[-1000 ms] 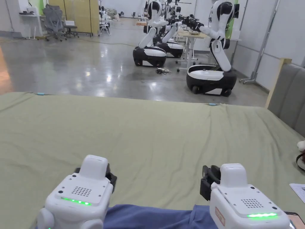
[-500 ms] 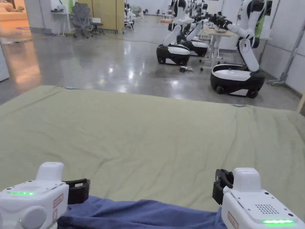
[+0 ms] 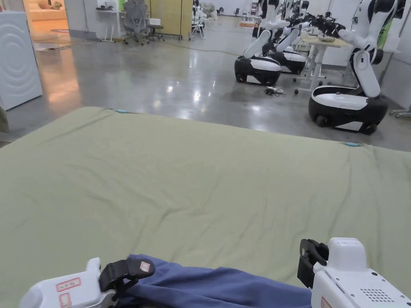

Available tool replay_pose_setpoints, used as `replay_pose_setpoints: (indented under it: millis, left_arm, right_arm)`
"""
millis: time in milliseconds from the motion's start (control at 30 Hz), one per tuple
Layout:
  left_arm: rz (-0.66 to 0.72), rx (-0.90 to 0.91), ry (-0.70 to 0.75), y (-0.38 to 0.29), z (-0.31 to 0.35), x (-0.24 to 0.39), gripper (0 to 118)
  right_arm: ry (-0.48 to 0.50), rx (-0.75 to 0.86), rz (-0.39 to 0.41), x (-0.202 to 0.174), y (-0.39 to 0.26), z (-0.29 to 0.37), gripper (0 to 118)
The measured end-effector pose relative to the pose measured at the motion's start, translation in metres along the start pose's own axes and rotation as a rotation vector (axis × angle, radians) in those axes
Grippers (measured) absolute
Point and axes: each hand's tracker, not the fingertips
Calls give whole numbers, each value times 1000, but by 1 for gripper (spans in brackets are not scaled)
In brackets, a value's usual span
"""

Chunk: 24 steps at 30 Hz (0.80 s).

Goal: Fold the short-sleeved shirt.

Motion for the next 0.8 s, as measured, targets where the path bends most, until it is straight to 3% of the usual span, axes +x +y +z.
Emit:
replay_pose_setpoints:
  millis: [33, 67, 100, 133, 167, 200, 267, 467, 567, 600, 733, 800]
  left_arm:
    - [-6, 15, 13, 50, -1, -49, 58]
    - [-22, 50, 48, 60, -6, -51, 19]
    - [-49, 94, 188, 71, -15, -51, 6]
    - [-65, 90, 356, 80, -26, -54, 6]
    - [-106, 75, 441, 16, -35, -30, 8]
    - [-131, 91, 318, 11, -27, -28, 7]
    - [-127, 145, 391, 4, -22, -18, 7]
    - [-540, 257, 726, 11, -6, 41, 7]
    - [-820, 251, 884, -11, -27, 80, 7]
    - [-945, 240, 891, -30, -42, 93, 7]
    - [-1212, 222, 911, -92, -105, 127, 7]
    - [-1407, 116, 1025, -136, -157, 124, 7]
  right_arm:
    - [-2, -2, -2, 1, 0, 0, 13]
    - [-7, -5, -2, 2, 1, 0, 13]
    - [-13, -7, -2, 2, 0, -1, 13]
    - [-16, -8, -3, 3, 0, 0, 13]
    - [-20, -9, -7, 5, 0, 1, 13]
    - [-23, -10, -11, 8, 0, 2, 13]
    - [-29, -11, -12, 10, 1, 4, 13]
    - [-29, -12, -30, 17, -1, 6, 13]
    - [-12, -12, -43, 16, -5, 7, 13]
    - [-7, -12, -46, 16, -7, 7, 13]
    - [-12, -11, -66, 19, -14, 9, 13]
    - [-14, -11, -77, 25, -18, 14, 13]
